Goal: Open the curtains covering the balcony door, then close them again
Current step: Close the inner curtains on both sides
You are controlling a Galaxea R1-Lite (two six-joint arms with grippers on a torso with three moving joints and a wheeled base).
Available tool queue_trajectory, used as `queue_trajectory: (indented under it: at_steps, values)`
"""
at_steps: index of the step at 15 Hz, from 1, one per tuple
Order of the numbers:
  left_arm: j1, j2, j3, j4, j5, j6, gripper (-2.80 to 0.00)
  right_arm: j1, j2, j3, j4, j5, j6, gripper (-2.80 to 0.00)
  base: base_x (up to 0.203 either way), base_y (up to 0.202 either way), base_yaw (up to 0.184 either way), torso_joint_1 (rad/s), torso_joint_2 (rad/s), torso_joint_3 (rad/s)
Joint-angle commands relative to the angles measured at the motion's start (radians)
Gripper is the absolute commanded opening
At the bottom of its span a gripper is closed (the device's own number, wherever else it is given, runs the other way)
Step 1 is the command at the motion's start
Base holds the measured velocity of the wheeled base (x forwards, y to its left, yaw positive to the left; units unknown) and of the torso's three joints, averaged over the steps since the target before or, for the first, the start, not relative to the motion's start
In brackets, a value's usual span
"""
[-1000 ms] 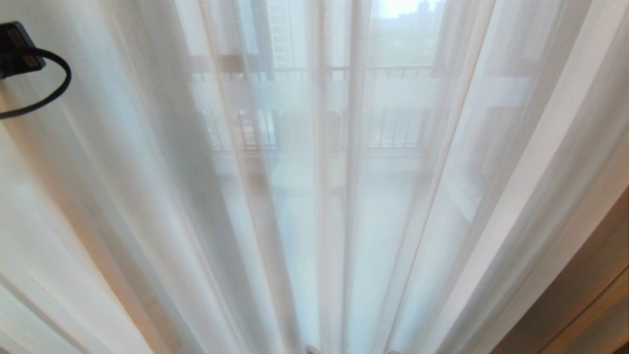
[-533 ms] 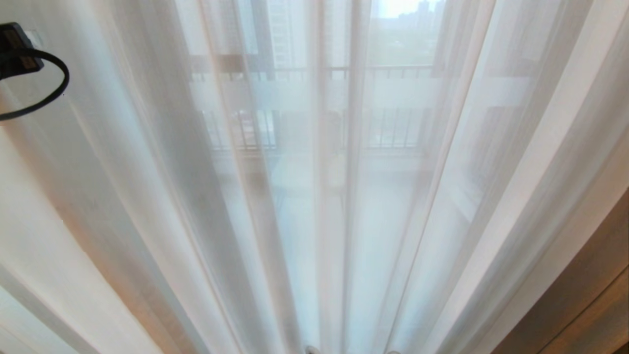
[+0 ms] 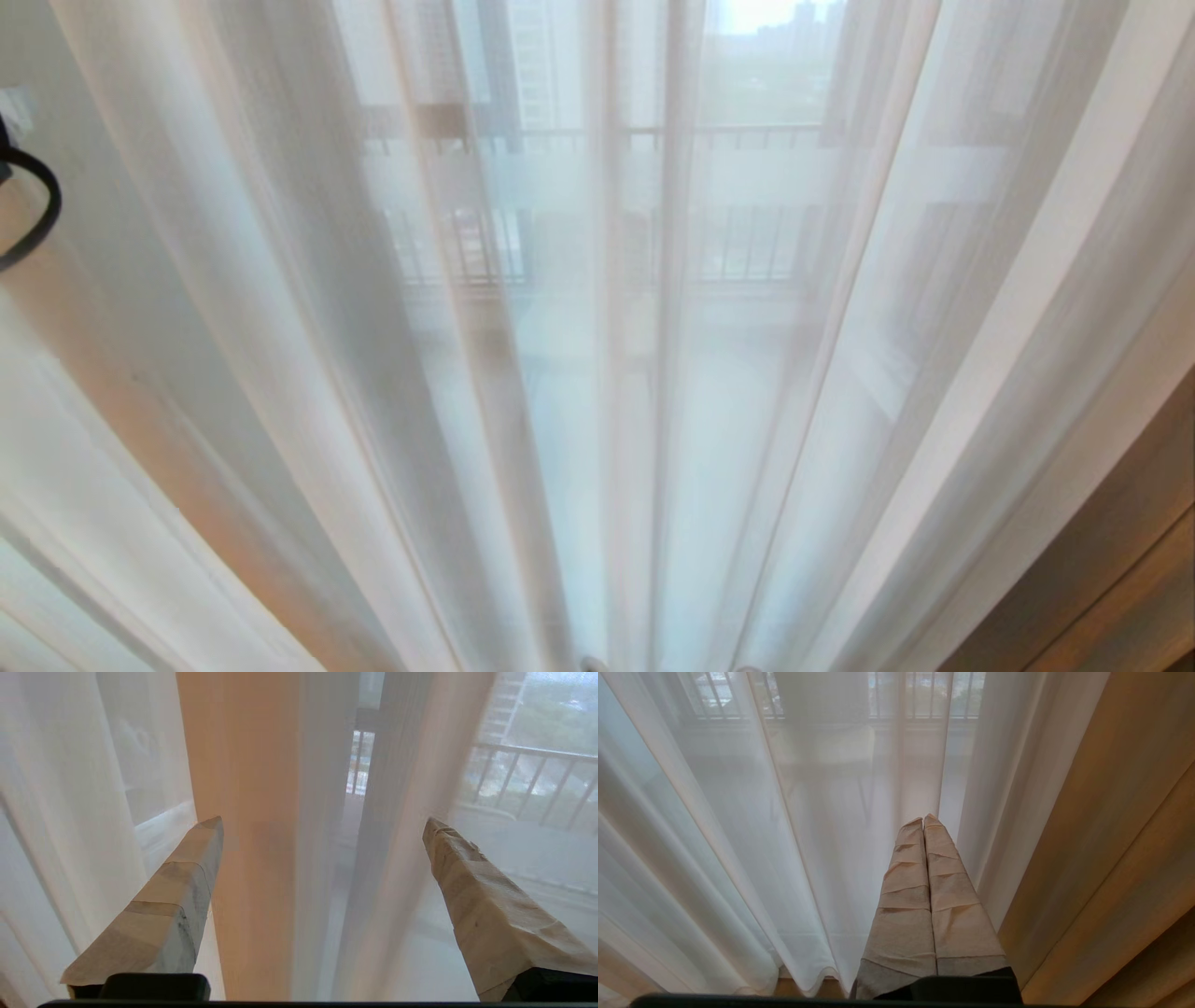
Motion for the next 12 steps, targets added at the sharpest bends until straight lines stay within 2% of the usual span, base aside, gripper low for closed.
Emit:
queue_trajectory:
  at_steps: [1,5,6,12]
  values:
    - [-0.001,-0.129,0.091,-0.003,0.001,-0.001,0.00,0.000,0.002,0.000,0.000,0.000,0.000,-2.80,0.000,0.000,0.000,0.000,0.00,0.000]
    - [-0.001,-0.237,0.204,-0.003,-0.002,-0.001,0.00,0.000,0.002,0.000,0.000,0.000,0.000,-2.80,0.000,0.000,0.000,0.000,0.00,0.000]
    - [-0.001,-0.251,0.216,-0.003,-0.003,-0.001,-2.80,0.001,0.002,0.000,0.000,0.000,0.000,-2.80,0.000,0.000,0.000,0.000,0.00,0.000]
    - [-0.012,-0.276,0.234,0.000,-0.005,-0.001,-2.80,0.000,0.002,0.000,0.000,0.000,0.000,-2.80,0.000,0.000,0.000,0.000,0.00,0.000]
